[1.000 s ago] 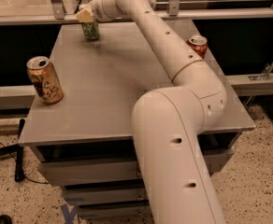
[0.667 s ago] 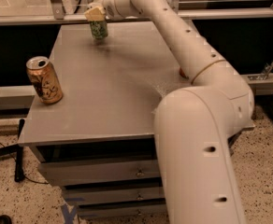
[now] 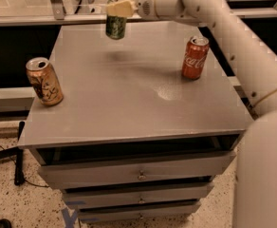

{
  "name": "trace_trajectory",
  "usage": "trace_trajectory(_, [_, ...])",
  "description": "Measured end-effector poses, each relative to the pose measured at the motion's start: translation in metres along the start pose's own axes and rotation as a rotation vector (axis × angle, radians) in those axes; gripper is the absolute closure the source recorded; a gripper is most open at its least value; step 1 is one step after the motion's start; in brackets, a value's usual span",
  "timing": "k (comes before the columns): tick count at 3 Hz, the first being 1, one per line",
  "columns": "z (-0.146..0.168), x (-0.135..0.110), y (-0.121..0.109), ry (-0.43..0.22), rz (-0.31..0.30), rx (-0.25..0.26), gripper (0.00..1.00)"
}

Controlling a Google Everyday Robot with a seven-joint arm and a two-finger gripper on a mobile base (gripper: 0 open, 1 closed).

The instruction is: Pick green can

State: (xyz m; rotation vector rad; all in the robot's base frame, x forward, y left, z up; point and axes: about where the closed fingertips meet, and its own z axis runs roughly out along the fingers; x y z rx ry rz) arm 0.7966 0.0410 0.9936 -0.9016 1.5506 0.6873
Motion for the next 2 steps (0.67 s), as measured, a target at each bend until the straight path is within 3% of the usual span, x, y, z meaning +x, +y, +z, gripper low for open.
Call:
trace_trajectory(1, [-0.0227,-0.0090,-0.0018,-0.051,0.042,-0.002,1.00])
trace_trajectory(2, [-0.0205,-0.0075,-0.0018,-0.045,0.037,-0.002,1.00])
